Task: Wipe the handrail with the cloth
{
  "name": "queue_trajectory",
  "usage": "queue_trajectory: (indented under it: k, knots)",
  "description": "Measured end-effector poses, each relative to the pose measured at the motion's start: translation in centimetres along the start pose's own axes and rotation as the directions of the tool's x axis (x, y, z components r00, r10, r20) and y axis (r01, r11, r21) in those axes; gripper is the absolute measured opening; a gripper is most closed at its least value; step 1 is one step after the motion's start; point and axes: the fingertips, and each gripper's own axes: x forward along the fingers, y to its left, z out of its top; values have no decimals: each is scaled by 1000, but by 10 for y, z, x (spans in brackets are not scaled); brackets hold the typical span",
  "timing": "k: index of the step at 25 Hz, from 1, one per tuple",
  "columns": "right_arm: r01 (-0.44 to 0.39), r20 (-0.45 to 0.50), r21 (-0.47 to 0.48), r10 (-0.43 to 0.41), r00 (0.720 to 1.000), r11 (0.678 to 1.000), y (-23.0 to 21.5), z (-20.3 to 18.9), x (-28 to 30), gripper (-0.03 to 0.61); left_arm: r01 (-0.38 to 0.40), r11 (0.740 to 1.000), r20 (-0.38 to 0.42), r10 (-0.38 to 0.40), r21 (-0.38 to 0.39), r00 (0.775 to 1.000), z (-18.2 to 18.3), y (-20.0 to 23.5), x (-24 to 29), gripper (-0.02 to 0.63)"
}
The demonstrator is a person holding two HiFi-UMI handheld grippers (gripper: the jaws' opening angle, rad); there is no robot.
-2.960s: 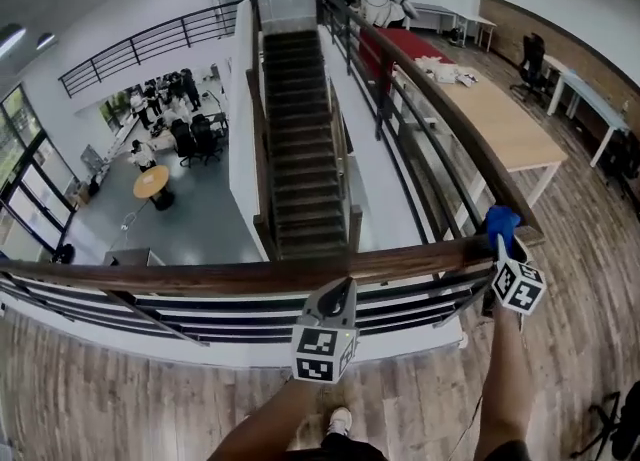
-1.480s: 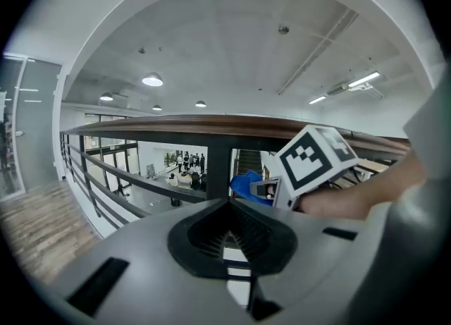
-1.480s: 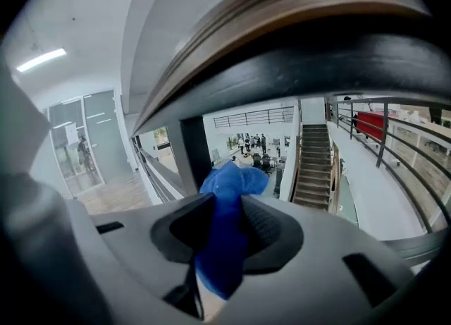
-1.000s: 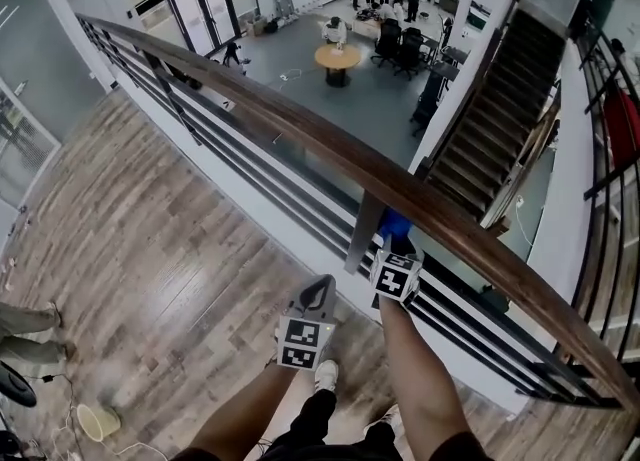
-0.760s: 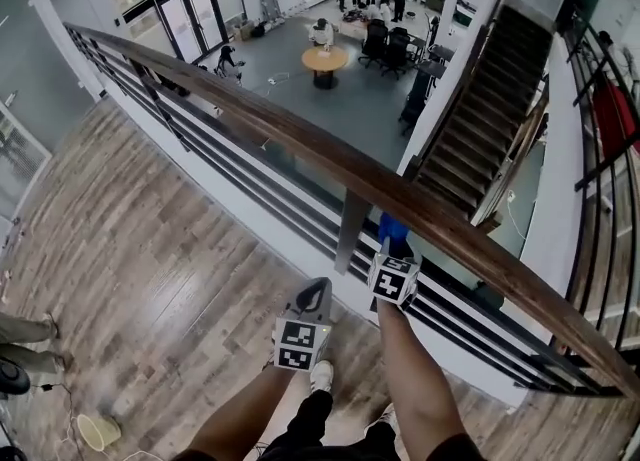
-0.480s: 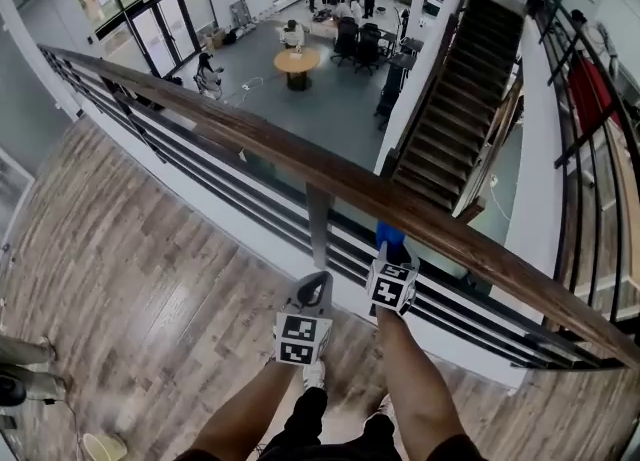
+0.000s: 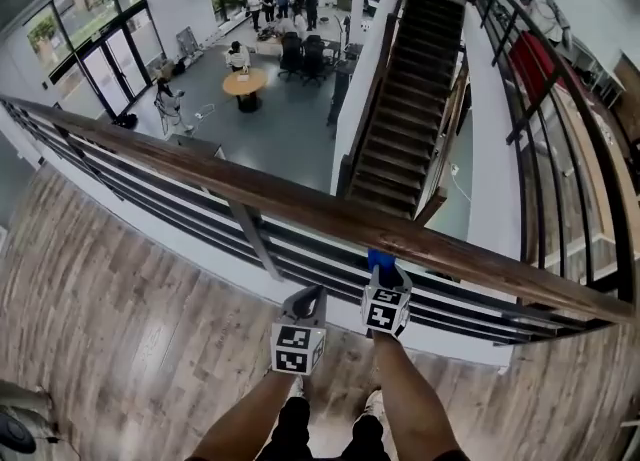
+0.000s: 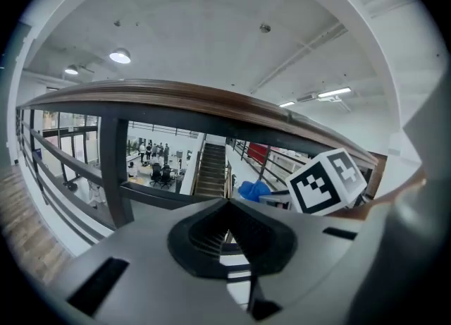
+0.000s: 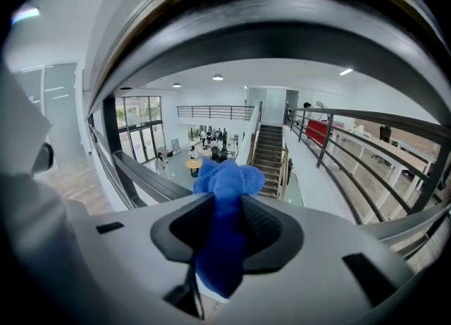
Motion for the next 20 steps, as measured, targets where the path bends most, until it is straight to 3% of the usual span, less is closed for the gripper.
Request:
queue_trajectory:
  k: [8,20]
  knots:
    - [91,-35,60,-89,995,994,-112,-32,-40,124,104,993,-56,-101,54,993,-7,-95,42,-2]
    - [183,-60,111,-177,982,977,-286,-81,-90,124,245,962,-107,-233,121,967,-23,-245,91,-2]
